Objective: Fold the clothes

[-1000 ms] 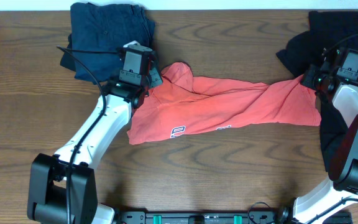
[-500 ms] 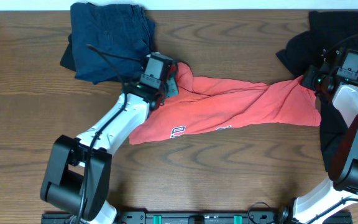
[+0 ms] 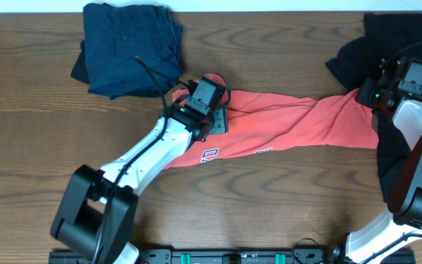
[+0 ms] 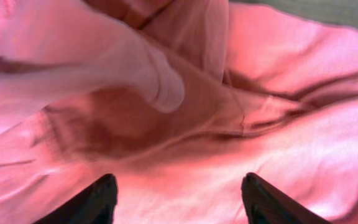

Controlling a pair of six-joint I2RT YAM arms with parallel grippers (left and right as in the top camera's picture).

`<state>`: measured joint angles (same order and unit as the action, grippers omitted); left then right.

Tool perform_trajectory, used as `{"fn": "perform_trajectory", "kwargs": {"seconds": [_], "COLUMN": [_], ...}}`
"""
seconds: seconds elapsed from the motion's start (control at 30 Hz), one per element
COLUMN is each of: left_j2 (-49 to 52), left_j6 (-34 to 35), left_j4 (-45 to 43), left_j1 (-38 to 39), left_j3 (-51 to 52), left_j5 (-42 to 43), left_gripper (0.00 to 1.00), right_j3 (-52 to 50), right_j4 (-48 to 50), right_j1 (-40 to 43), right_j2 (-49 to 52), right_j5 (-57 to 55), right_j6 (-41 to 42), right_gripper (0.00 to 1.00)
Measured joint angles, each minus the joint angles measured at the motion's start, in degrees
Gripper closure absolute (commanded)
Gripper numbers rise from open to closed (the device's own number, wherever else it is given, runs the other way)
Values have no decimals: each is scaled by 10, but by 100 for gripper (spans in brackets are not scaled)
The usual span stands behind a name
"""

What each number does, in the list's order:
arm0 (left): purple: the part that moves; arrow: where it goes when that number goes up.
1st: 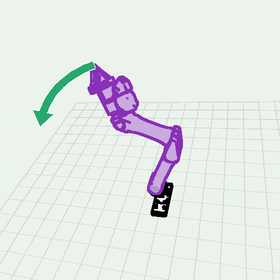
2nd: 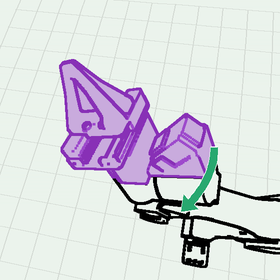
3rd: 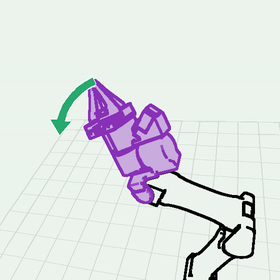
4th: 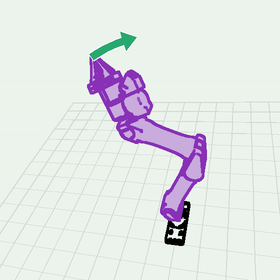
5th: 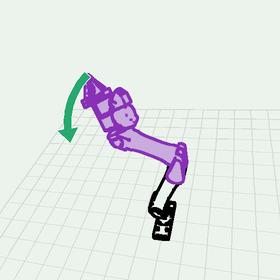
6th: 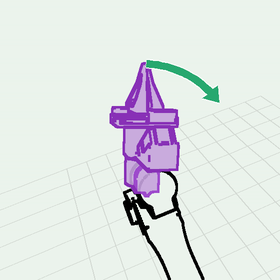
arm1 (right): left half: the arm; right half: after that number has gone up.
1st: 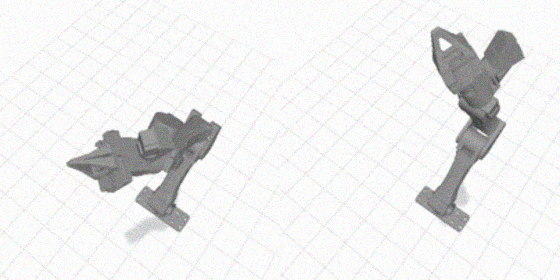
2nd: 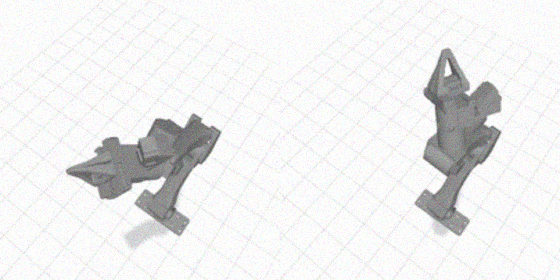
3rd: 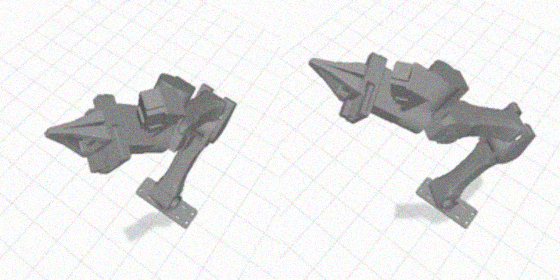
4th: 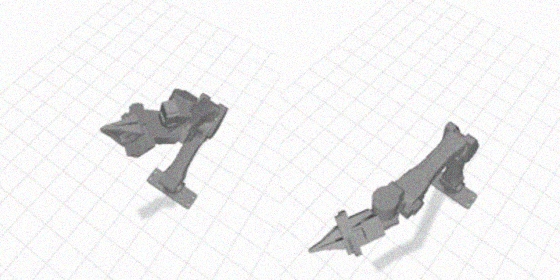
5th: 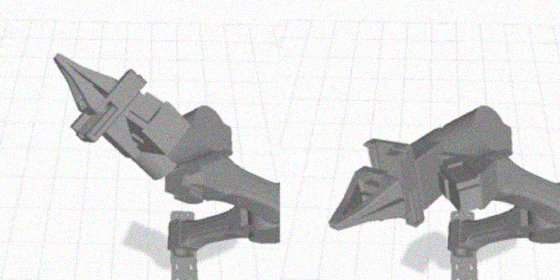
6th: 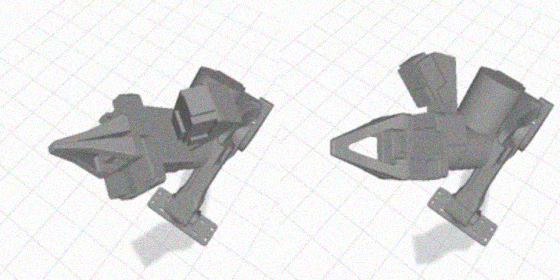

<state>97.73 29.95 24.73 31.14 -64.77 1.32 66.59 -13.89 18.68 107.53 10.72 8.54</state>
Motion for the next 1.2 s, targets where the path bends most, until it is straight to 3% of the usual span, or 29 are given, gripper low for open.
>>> {"fn": "perform_trajectory", "kwargs": {"seconds": [0.13, 0.17, 0.27, 0.57, 0.73, 1.07, 1.2], "left_j2": [-46, -58, -94, -112, -112, -112, -112], "left_j6": [-19, -22, -59, -105, -105, -105, -105], "left_j4": [22, 25, 45, 68, 61, 59, 59], "left_j1": [-12, -17, -41, -85, -85, -85, -85], "left_j3": [-9, -13, -23, -25, -25, -25, -25], "left_j5": [1, 0, -8, -28, -29, -28, -28], "left_gripper": [4, 1, 2, 2, 2, 2, 2], "right_j3": [1, 2, 3, 4, 4, 8, 12], "right_j4": [-31, -48, -108, -211, -209, -181, -179], "right_j1": [0, 2, 9, 75, 109, 91, 73], "right_j2": [0, 0, 0, 0, 0, 25, 34], "right_j5": [1, 2, 10, 26, 21, 59, 68], "right_j6": [0, 5, 7, 3, -12, -49, -66], "right_gripper": [38, 35, 28, 20, 18, 19, 24]}}
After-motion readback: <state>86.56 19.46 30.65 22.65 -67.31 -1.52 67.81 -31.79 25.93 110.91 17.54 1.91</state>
